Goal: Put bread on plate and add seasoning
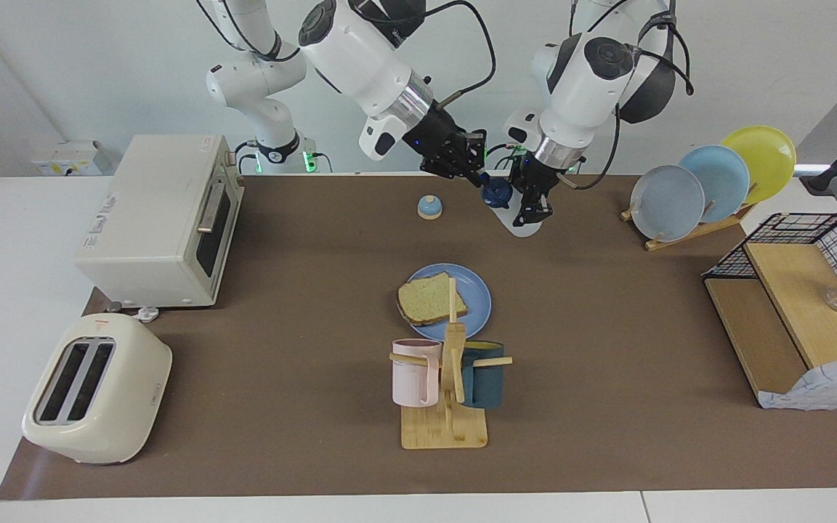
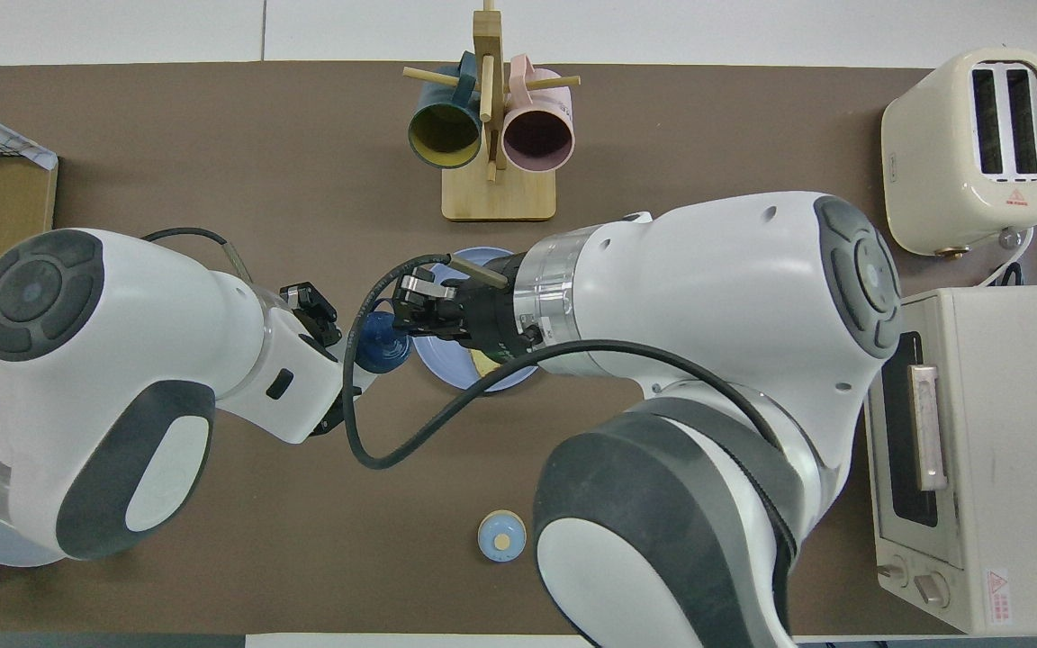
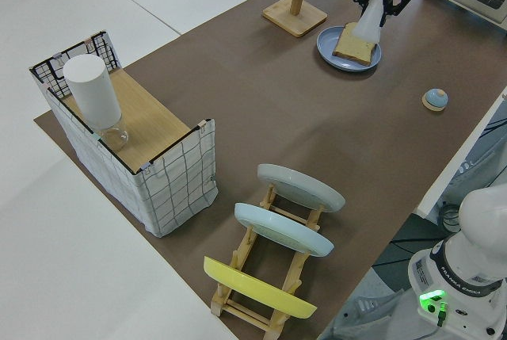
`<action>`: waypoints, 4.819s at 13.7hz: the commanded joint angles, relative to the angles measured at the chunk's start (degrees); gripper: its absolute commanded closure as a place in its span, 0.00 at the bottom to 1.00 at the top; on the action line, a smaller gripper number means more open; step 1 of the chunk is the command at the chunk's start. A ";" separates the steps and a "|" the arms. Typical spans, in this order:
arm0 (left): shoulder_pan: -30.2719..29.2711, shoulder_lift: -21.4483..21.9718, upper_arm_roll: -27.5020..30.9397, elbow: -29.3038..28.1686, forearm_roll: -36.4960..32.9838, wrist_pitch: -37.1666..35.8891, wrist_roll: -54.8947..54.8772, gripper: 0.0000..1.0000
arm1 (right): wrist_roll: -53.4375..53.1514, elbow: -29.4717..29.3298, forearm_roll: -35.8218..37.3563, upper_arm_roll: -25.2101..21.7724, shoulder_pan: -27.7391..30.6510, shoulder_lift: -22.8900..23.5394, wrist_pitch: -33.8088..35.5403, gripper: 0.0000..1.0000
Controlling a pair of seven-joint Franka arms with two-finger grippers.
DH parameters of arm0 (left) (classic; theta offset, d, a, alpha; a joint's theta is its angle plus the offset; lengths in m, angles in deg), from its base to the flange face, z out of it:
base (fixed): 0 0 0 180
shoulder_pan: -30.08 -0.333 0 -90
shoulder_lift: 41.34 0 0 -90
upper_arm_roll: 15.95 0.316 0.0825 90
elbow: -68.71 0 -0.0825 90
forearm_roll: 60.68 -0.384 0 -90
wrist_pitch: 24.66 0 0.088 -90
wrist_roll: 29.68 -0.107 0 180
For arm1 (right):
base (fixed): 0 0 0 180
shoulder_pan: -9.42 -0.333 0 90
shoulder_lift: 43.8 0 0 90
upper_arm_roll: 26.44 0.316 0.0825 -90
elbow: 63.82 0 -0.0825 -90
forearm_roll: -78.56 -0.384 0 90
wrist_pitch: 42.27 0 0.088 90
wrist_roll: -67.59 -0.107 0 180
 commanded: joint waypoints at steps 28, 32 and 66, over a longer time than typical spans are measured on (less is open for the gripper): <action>0.14 -0.67 0.46 -1.12 -3.92 4.20 1.70 1.00 | 23.11 -2.44 30.21 -0.45 22.37 -2.03 24.72 0.00; 1.11 -4.62 0.02 0.46 -11.58 5.17 6.18 1.00 | 26.36 -10.56 37.55 -1.68 24.76 -4.03 41.51 0.00; 15.86 -33.63 -0.16 20.33 -48.24 -25.93 23.33 1.00 | 38.07 -5.45 39.93 -3.97 32.32 -6.42 38.19 0.00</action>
